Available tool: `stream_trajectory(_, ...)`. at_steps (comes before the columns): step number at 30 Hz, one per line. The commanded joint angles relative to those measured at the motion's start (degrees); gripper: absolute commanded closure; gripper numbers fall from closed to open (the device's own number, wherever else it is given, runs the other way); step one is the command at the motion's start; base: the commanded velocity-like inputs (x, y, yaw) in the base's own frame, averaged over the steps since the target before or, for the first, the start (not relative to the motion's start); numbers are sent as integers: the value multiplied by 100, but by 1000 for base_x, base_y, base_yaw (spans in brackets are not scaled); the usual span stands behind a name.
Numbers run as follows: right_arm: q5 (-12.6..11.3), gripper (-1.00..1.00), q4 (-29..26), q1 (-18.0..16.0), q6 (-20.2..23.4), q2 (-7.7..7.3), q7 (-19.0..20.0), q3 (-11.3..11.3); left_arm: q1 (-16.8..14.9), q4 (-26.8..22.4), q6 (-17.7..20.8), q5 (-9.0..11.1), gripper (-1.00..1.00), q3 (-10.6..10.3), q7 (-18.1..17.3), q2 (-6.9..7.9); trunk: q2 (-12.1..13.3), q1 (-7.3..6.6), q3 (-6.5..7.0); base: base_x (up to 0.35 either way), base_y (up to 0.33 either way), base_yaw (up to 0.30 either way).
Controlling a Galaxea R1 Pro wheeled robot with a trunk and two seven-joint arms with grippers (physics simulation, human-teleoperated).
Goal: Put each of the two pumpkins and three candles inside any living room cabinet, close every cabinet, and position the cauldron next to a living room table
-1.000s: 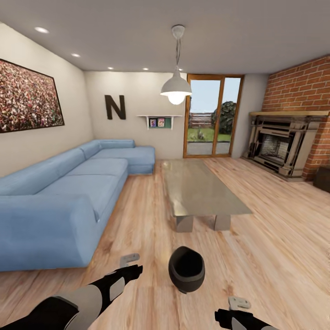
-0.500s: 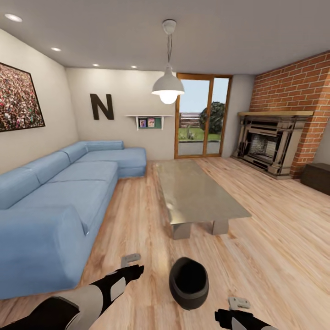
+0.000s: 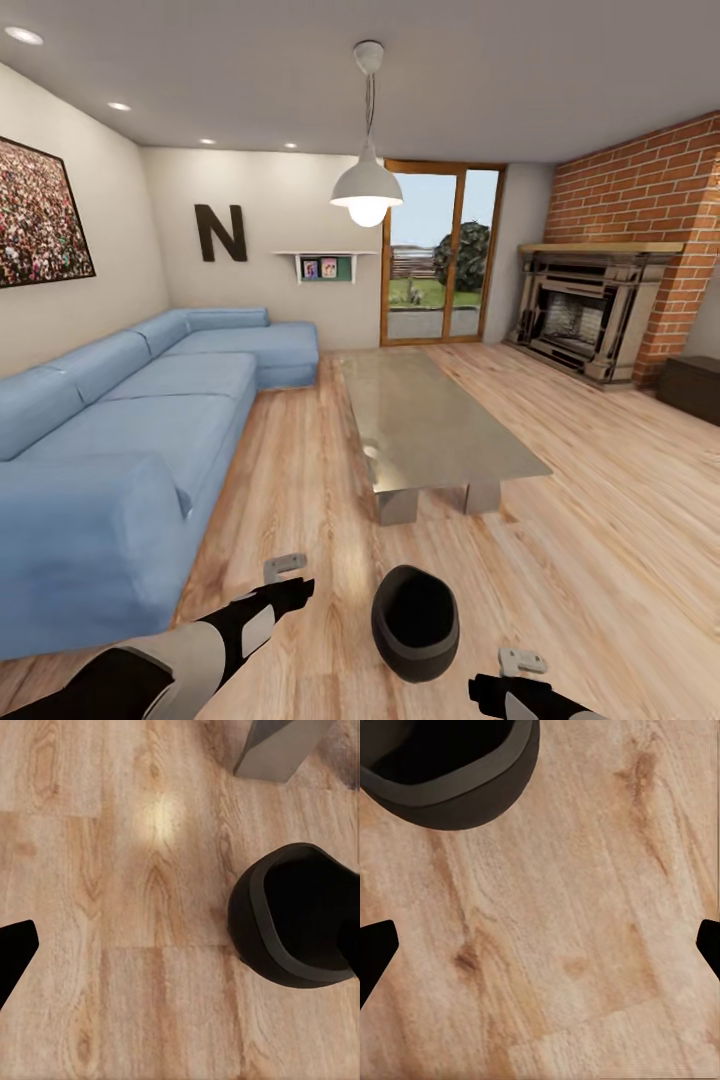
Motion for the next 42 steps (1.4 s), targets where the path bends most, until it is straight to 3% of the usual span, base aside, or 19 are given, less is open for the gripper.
stream_trajectory(1, -37, -100, -9, -1, 31, -2, -20, 48, -9, 24, -34, 46, -100, -48, -6, -4, -3, -1, -4, 0, 0, -186)
stream_trajectory(18, -34, -100, -9, -2, 32, -1, -19, 48, 48, 8, -71, 41, -100, -60, -43, -4, -3, -1, 45, 0, 0, -269)
stream_trajectory(28, -15, -100, -34, 0, 64, 5, -18, 63, 56, -9, -79, 52, -100, -59, -39, -9, -3, -1, 47, 0, 0, -31)
stream_trajectory(30, 8, -100, -57, -3, 96, 5, -28, 72, 56, -5, -82, 53, -100, -60, -41, -107, -3, -1, 47, 0, 0, -1)
stream_trajectory(33, 17, -100, -72, -5, 107, 5, -31, 74, 56, -9, -76, 54, -100, -63, -30, -141, -3, -1, 47, 0, 0, 0)
stream_trajectory(39, 29, -100, -137, -13, 327, -2, -38, 81, 56, -38, -18, 47, -100, -67, 6, -170, -244, 131, -61, 0, 0, 0)
stream_trajectory(42, 30, -100, -149, -46, 698, -3, -18, 83, 56, -106, 281, 42, -100, -72, 26, -188, -364, 197, -115, 0, 0, 0)
